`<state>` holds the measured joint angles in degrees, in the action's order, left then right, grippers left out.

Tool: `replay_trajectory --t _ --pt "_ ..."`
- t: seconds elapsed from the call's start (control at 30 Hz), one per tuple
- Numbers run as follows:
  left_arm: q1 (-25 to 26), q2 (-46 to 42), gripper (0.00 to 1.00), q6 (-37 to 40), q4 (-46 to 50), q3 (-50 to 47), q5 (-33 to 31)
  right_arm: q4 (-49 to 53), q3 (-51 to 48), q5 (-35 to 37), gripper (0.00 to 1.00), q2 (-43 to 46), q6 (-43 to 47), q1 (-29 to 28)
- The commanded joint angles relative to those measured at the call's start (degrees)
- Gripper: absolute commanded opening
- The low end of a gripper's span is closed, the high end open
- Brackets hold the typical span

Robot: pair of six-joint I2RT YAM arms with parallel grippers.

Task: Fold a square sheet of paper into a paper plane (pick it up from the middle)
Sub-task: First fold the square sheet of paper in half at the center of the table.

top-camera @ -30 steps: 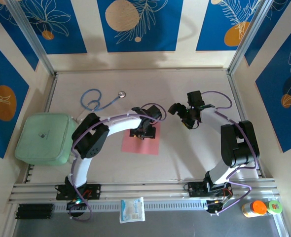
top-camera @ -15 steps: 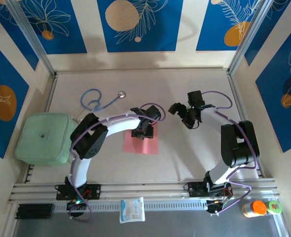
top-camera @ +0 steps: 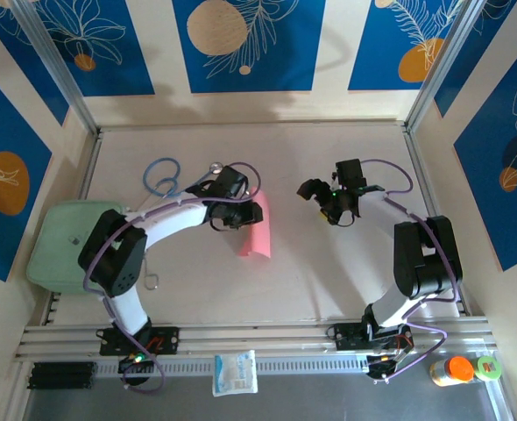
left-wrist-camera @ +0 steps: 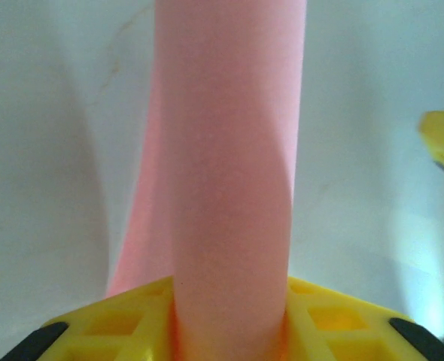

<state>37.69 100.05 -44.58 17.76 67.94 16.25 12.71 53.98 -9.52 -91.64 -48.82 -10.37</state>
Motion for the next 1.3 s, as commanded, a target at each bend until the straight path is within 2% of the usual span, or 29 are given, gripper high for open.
replay_trajectory --t 0.0,0.27,0.5,0.67,0.83,1.27 --pt "-0.51 -1.88 0.36 -2.34 -9.48 -2.60 8.52 -3.87 -1.37 -5.41 0.86 1.98 0.59 -0.07" --pt "-3.88 -0.33 0.37 -7.57 -18.40 -8.74 11.22 -6.59 -1.94 -9.33 0.82 0.94 0.67 -1.59" --pt "-4.32 2.31 0.37 -2.84 -11.47 -8.64 6.85 -6.64 -1.77 -9.97 0.79 -0.62 0.86 -3.75" --pt "-4.38 4.21 0.33 0.91 -6.98 -7.87 4.42 -6.75 -1.75 -10.30 0.74 -1.75 1.01 -4.72" --pt "-4.38 5.49 0.31 1.05 -5.84 -7.83 3.30 -6.55 -1.12 -10.83 0.68 -3.14 1.82 -5.70" --pt "-4.38 6.03 0.28 -1.05 -5.52 -8.56 0.19 -6.05 3.42 -14.64 0.29 -11.73 2.63 -12.22"
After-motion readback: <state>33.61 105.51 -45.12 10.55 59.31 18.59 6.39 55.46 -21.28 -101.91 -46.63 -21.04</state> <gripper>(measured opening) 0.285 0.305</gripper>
